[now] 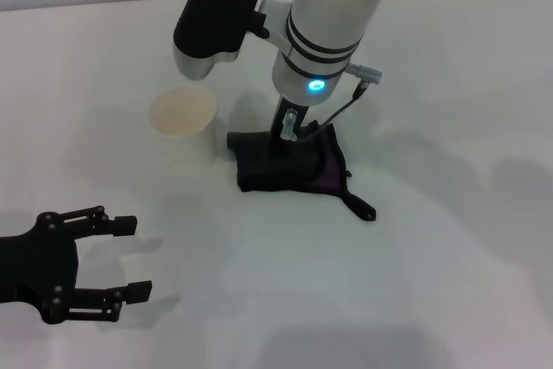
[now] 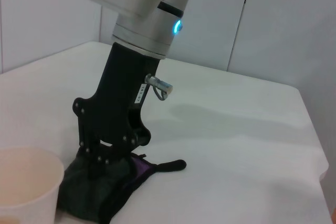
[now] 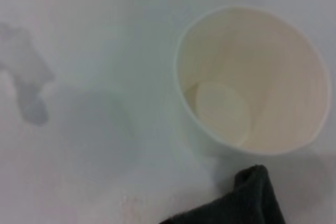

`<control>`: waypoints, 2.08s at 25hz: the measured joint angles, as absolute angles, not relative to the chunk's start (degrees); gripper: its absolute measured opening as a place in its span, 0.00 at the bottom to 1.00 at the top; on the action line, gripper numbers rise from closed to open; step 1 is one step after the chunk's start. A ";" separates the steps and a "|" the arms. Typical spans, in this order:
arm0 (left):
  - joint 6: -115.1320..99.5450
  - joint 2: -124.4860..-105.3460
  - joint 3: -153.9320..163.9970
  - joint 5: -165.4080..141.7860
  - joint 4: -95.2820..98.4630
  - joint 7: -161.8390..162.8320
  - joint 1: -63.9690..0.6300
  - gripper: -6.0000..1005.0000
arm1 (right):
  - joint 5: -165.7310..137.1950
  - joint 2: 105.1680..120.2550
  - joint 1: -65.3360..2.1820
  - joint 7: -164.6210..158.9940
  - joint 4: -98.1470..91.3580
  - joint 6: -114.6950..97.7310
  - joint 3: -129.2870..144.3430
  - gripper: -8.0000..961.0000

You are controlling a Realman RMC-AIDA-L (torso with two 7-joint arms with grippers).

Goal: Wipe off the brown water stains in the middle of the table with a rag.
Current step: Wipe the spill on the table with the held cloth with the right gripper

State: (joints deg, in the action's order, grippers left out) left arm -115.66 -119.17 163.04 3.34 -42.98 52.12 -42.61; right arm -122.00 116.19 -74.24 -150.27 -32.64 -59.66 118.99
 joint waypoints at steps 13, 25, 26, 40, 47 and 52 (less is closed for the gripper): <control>-115.57 -119.01 163.04 3.91 -42.98 51.43 -42.56 0.86 | -121.44 116.18 -73.01 -150.08 -36.93 -62.74 120.34 0.03; -115.05 -119.00 163.04 4.05 -42.86 51.17 -42.79 0.86 | -120.43 116.19 -71.23 -149.64 -43.79 -66.15 121.33 0.03; -115.03 -119.00 163.04 4.05 -42.66 51.17 -42.83 0.86 | -119.85 116.19 -71.20 -149.37 -43.91 -66.42 121.56 0.03; -114.03 -118.82 163.04 3.84 -41.42 51.15 -42.92 0.86 | -116.35 116.19 -71.45 -147.92 -43.50 -65.43 125.18 0.03; -114.03 -118.90 163.04 3.75 -41.39 51.15 -42.76 0.86 | -118.72 116.19 -73.34 -148.01 -38.53 -63.95 124.03 0.03; -114.03 -118.92 163.04 3.81 -41.39 51.15 -42.71 0.86 | -124.66 116.19 -72.40 -148.12 -37.09 -62.18 118.50 0.03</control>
